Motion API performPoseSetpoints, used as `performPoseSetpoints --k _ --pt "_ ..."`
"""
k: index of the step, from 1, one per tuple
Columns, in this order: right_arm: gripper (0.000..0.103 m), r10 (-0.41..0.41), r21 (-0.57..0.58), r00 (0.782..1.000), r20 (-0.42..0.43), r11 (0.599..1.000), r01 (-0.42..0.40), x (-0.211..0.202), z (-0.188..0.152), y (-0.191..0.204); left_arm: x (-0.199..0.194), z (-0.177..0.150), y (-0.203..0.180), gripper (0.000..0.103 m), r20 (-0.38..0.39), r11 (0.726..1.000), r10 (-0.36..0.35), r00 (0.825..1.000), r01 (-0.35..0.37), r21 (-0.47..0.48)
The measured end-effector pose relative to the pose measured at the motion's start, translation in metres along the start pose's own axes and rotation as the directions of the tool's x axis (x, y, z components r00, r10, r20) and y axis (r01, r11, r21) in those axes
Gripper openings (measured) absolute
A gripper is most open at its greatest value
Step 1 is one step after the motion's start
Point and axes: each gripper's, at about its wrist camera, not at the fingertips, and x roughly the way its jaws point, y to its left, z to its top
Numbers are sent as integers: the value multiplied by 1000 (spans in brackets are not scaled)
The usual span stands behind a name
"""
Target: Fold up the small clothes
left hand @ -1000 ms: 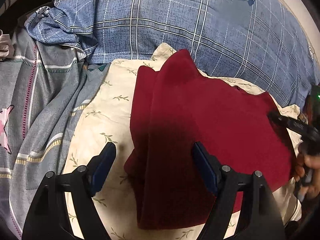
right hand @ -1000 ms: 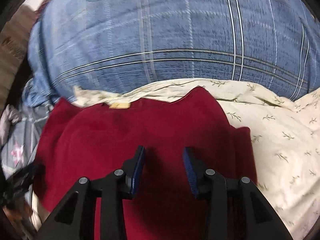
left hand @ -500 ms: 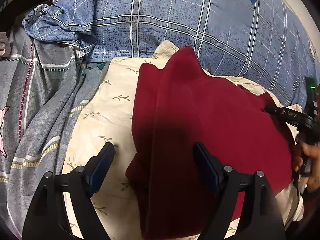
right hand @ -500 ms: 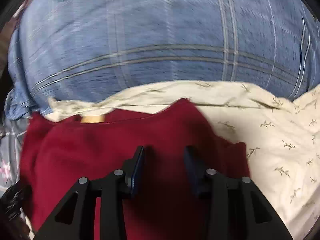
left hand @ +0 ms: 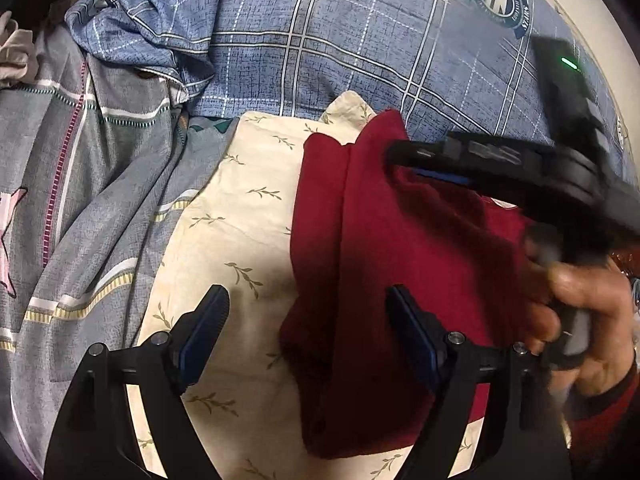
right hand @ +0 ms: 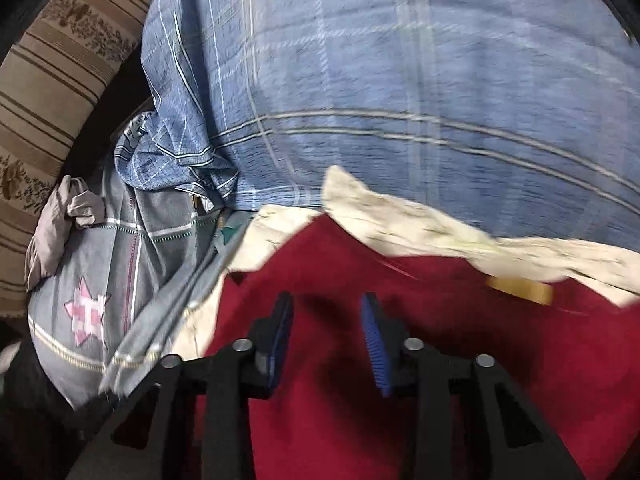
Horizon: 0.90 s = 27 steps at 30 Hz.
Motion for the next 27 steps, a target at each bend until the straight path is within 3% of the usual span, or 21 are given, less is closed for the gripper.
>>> performPoseSetpoints --k 6,9,12,17,27 --pt "32 -34 -12 991 -131 999 33 58 4 11 6 3 6 82 -21 1000 0 1000 0 -18" --pt "32 -32 -1 991 -132 999 32 56 6 13 8 4 8 82 -31 1000 -5 999 4 -27" --pt "40 -5 27 990 -141 1000 8 41 8 15 8 3 9 82 -30 1000 -3 1000 2 -23" --pt "65 39 -22 987 -156 999 -43 33 11 37 8 4 9 82 -27 1000 -1 1000 0 -30" --pt "67 -47 -119 975 -219 993 21 64 3 64 8 5 15 82 -28 998 9 1000 -10 -62"
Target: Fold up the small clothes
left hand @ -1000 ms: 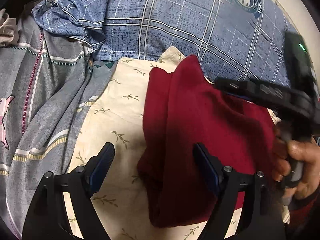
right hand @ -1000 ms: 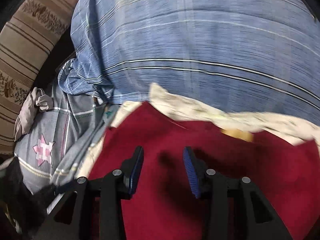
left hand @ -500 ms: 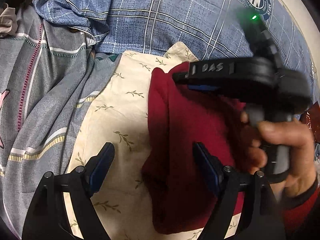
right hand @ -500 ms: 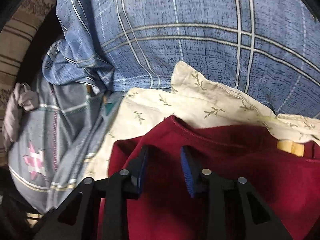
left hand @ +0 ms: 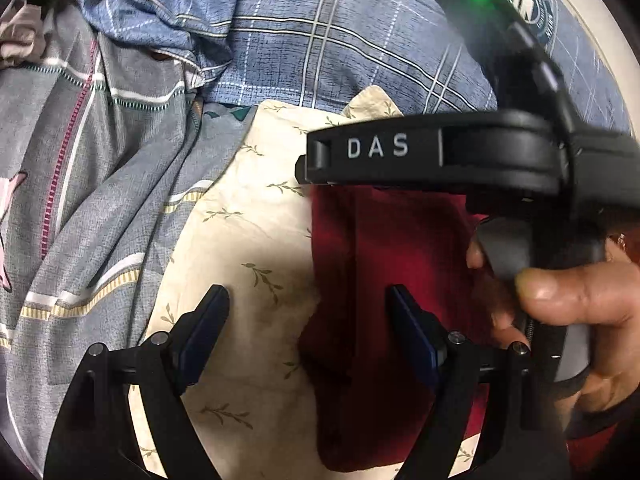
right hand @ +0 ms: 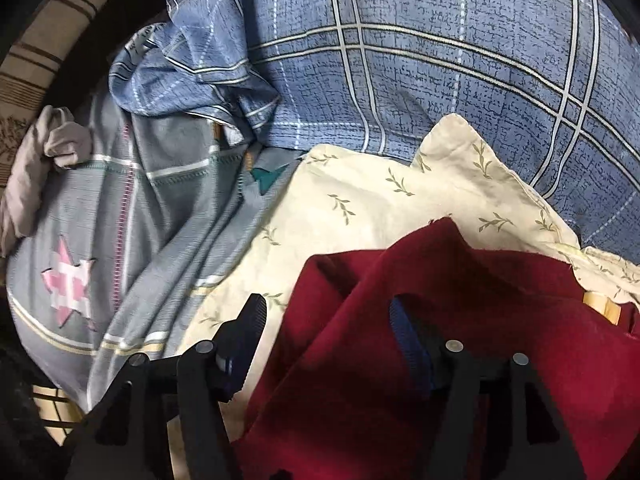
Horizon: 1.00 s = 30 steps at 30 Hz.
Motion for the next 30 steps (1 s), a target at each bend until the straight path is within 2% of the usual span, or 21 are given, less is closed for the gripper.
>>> performPoseSetpoints --k 3,4,5,6,7,8,10,18,21,22,25,27,30 --pt "64 10 2 1000 0 1000 -10 2 1 -5 -1 0 -1 82 5 1000 6 1000 -6 4" --pt "56 8 -1 1000 2 1000 -8 1 1 -6 -1 0 -1 82 6 1000 8 1000 -8 7" --pt "43 -3 -7 1000 7 1000 3 0 0 -7 -1 -1 -1 82 6 1000 8 1000 -8 7" --pt "37 -17 -19 1000 14 1000 18 -2 -1 -8 -1 0 -1 82 6 1000 8 1000 -8 7" --pt "25 -10 -26 1000 24 1000 10 -4 -3 -10 0 1 -1 82 6 1000 5 1000 -5 5" --pt "20 4 -22 999 37 1000 -4 -8 -5 -11 -1 2 0 82 7 1000 -1 1000 1 1" --pt "16 25 -9 996 83 1000 -24 -21 -9 -17 -2 3 2 82 12 999 -29 999 30 -15" --pt "15 115 43 978 172 991 -125 -67 -17 -39 3 9 -17 82 13 981 -191 981 191 14" --pt "14 128 51 974 187 989 -140 -73 -17 -44 12 9 -22 80 -4 977 -215 977 215 17" --pt "14 135 54 973 189 988 -148 -75 -17 -46 12 7 -22 64 -8 975 -220 975 221 14" --pt "14 136 55 974 181 987 -148 -77 -18 -49 9 8 -23 42 6 974 -225 974 224 20" --pt "16 147 62 974 173 985 -160 -76 -18 -50 3 7 -24 32 25 970 -240 970 239 34" --pt "35 146 89 976 163 983 -162 -80 -17 -53 -7 6 -30 24 65 970 -237 969 233 75"
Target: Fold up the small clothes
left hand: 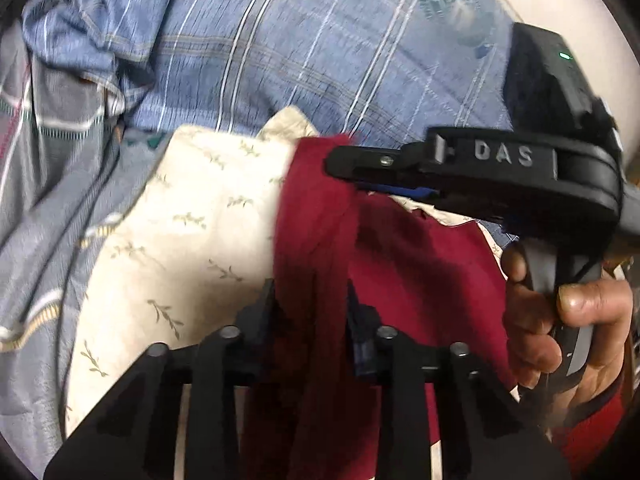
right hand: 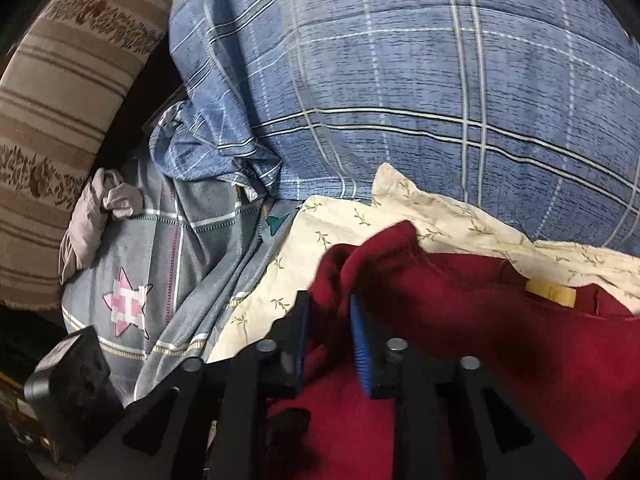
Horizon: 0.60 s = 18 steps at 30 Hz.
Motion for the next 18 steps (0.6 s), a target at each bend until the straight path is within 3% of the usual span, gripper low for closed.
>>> performPoseSetpoints --k 2,4,9,10,13,14,15,16,18 --pt "74 11 31 1000 -10 999 -10 -2 2 -1 -3 0 -3 23 9 1000 -14 1000 14 6" --pt "81 21 41 999 -32 999 -20 0 2 3 -6 1 -5 22 15 1000 -19 1000 18 14" --pt "81 -39 -14 992 -124 999 38 26 4 18 -13 1 -15 22 28 998 -26 999 25 58" --pt "79 -45 -23 989 -141 999 42 31 4 19 -14 0 -17 22 29 997 -27 999 25 72" --pt "30 -120 -82 982 -146 991 109 41 0 23 -13 1 -18 22 20 997 -12 1000 10 82" --pt "28 -131 -96 983 -131 988 119 39 -3 22 -13 1 -16 24 17 997 -6 1000 5 81" --pt "26 -124 -97 985 -119 989 113 36 -4 20 -14 2 -16 32 16 997 2 1000 -3 82" --pt "24 -114 -94 989 -98 990 105 30 -6 17 -17 1 -16 49 15 996 1 1000 -2 88" --pt "24 -110 -85 991 -75 991 103 20 -8 12 -23 -4 -18 73 11 995 -3 1000 2 104"
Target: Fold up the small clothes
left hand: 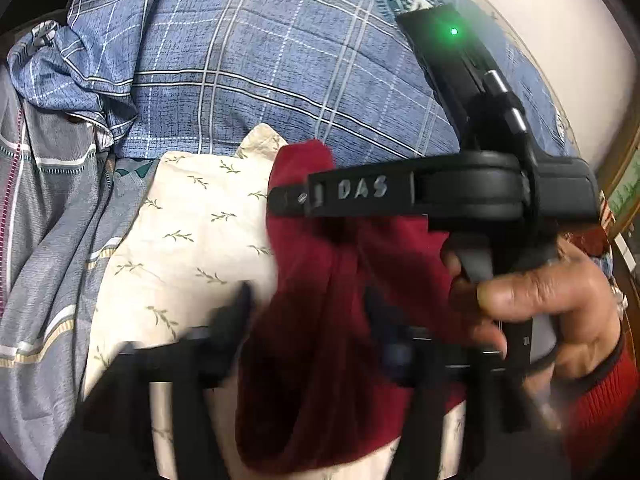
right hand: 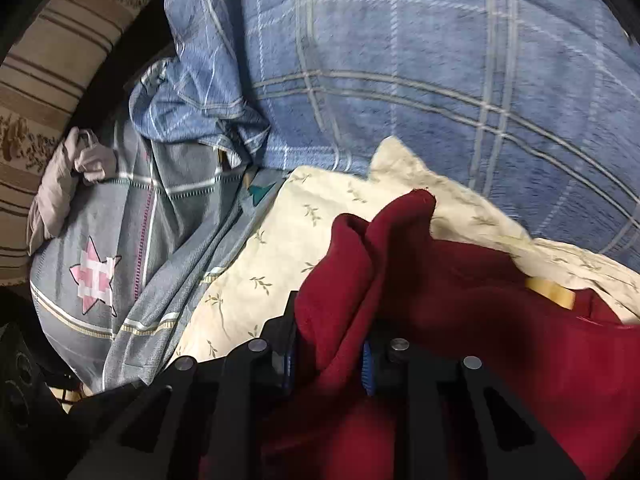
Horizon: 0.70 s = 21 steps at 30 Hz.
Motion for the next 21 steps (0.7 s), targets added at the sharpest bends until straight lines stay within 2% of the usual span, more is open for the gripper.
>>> performPoseSetpoints --k 1,4,7,11,17,18,19,21 --pt "23 5 7 1000 11 1000 -5 -5 -1 -4 -4 -3 -2 79 -1 1000 -1 1000 1 6" --pt "23 19 19 999 27 1000 -20 -13 0 -9 -3 -9 -2 80 -25 1000 18 1000 -18 15" --pt "23 26 28 999 32 999 -27 -16 -1 -13 2 -9 4 80 -38 999 47 998 -48 -17" --pt "23 31 39 999 36 999 -32 -19 -3 -18 0 -10 7 79 -25 998 49 998 -50 -33" --pt "23 36 51 999 35 998 -38 -20 -6 -24 -1 -13 4 50 -34 999 44 998 -44 -12" --pt "23 35 50 999 36 998 -37 -20 -6 -24 1 -13 3 41 -35 999 42 999 -42 -6" --pt "23 38 46 999 35 998 -40 -20 -7 -24 0 -13 0 37 -35 999 40 999 -40 4" --pt "23 32 45 999 41 998 -34 -22 -7 -24 -1 -14 -5 35 -26 998 52 998 -51 28"
